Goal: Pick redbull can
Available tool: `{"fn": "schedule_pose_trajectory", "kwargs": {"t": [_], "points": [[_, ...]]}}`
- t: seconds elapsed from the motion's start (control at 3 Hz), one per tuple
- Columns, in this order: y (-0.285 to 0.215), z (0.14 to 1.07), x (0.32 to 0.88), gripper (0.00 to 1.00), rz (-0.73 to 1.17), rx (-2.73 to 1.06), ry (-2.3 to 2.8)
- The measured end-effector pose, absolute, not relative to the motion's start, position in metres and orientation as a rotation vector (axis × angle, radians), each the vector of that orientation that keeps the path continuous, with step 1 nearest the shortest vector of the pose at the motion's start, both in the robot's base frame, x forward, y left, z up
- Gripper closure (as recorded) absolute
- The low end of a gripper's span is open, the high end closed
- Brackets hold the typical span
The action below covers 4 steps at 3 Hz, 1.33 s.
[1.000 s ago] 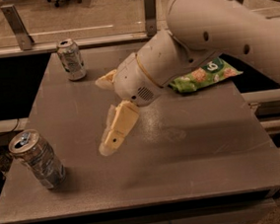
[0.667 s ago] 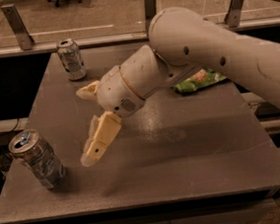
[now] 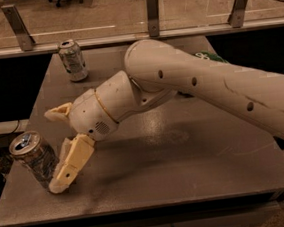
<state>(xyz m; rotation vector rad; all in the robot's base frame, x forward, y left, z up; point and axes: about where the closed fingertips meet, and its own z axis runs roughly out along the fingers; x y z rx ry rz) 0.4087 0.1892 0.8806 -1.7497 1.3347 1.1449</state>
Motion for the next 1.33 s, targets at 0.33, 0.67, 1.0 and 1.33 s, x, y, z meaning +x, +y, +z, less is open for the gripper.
{"fn": "schedule_pose_trajectory", "kwargs": {"t": [0.33,0.67,1.0,1.33], "points": [[0.212,0.877,0.394,0.17,1.227,-1.73,1.278],[0.227,0.874,0.385,0.41,1.28,-1.713,1.243],[0.229,0.875,0.385,0.64,1.286,-1.699,1.235],[0.218,0.882,0.398,0.87,1.237,-1.684,1.244]]}}
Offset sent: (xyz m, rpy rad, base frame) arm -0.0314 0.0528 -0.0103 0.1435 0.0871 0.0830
